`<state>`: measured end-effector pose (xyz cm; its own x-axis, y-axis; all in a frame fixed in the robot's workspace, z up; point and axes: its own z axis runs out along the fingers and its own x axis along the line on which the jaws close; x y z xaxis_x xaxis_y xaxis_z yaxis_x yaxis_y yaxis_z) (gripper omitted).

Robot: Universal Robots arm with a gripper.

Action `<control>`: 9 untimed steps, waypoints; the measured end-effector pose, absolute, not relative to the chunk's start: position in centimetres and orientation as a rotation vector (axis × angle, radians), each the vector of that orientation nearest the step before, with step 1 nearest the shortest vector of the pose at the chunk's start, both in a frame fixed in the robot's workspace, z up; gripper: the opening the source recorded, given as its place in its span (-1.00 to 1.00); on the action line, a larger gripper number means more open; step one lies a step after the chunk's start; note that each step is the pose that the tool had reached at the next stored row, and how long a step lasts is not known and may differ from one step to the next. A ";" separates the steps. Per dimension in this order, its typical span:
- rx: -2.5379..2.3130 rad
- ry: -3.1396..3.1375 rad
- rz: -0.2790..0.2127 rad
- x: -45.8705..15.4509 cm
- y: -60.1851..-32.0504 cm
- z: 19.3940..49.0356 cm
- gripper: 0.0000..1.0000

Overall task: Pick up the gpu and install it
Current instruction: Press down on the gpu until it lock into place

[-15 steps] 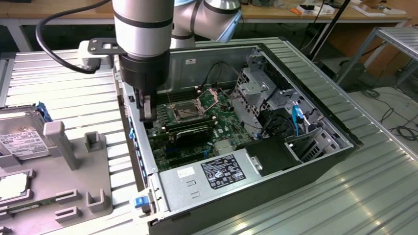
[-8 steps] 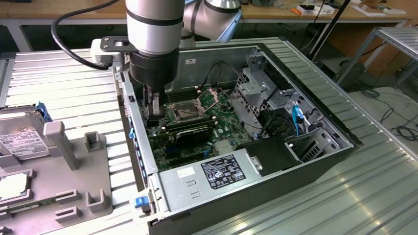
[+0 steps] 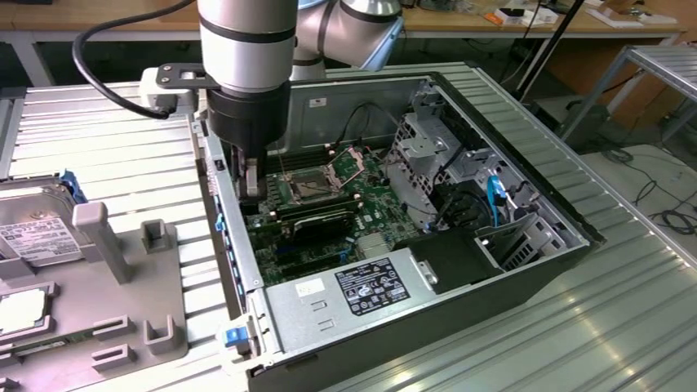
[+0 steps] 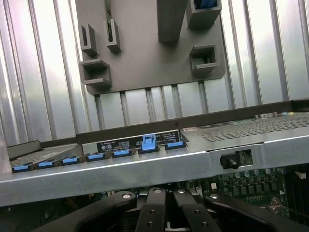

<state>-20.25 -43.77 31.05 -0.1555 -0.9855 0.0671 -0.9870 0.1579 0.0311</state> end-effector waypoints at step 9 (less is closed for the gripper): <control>1.993 -2.335 0.030 -20.5 -43.8 30.5 -0.79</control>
